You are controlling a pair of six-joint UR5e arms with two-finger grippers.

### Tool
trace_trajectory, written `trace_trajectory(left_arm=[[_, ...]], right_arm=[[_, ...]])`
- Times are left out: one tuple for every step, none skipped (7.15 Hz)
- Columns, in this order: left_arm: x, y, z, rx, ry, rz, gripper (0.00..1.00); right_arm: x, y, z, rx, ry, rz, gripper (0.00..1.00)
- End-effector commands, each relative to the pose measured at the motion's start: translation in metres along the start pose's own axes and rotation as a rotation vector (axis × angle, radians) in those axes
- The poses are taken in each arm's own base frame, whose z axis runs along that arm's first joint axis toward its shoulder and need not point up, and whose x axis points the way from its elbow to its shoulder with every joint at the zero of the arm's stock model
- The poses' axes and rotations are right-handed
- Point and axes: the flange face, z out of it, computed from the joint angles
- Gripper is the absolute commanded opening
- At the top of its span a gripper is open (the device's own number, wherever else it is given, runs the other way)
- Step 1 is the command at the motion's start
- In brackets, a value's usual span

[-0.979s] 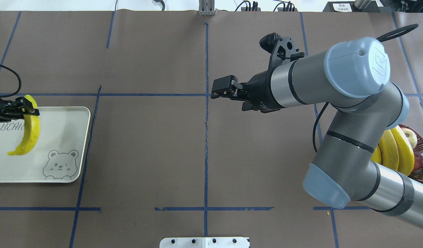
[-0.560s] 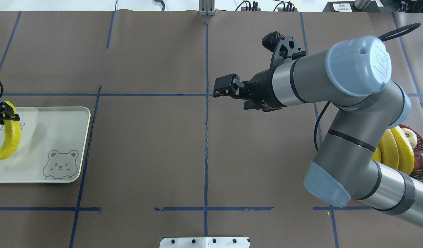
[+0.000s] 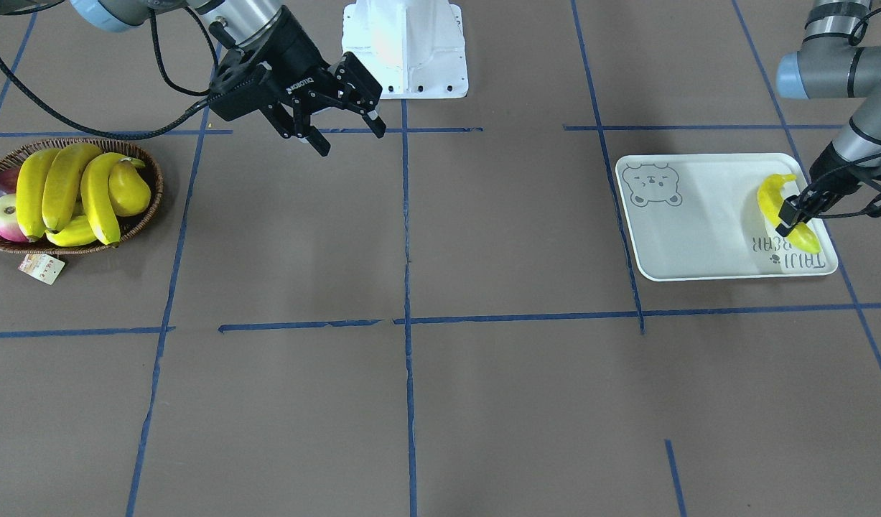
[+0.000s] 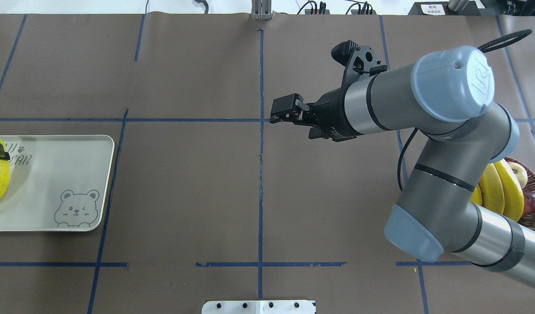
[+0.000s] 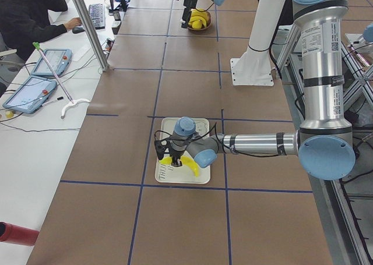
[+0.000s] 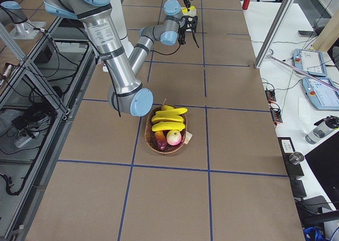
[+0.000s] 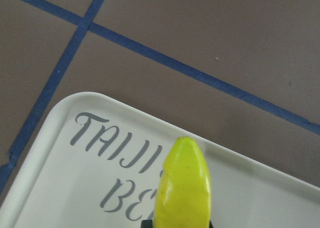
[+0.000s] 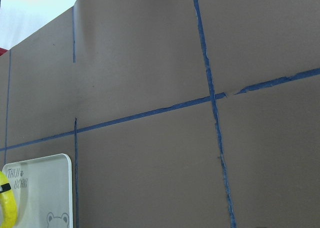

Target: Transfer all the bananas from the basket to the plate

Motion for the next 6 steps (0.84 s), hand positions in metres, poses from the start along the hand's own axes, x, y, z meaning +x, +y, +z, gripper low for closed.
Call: trace_trajectory(left_arm=[[-0.005, 0.002, 0.0, -0.001, -0.005, 0.006, 0.39], [-0.004, 0.0, 0.0, 0.016, -0.007, 0.009, 0.99], [0.0, 0.0, -0.001, 0.019, -0.001, 0.013, 1.0], [0.007, -0.001, -0.003, 0.016, 0.012, 0.015, 1.0], [0.021, -0.002, -0.009, 0.019, 0.037, 0.019, 1.0], [0.037, -0.002, -0.022, 0.028, 0.058, 0.031, 1.0]], right_arm=[[0.0, -0.001, -0.001, 0.002, -0.001, 0.0, 1.0], [0.0, -0.002, -0.002, 0.004, -0.002, -0.001, 1.0], [0.0, -0.001, -0.002, 0.002, -0.002, -0.001, 1.0], [0.0, -0.002, -0.002, 0.004, -0.002, -0.001, 1.0], [0.002, -0.005, -0.004, 0.006, 0.0, 0.002, 1.0], [0.012, -0.01, -0.004, 0.008, 0.018, 0.01, 1.0]])
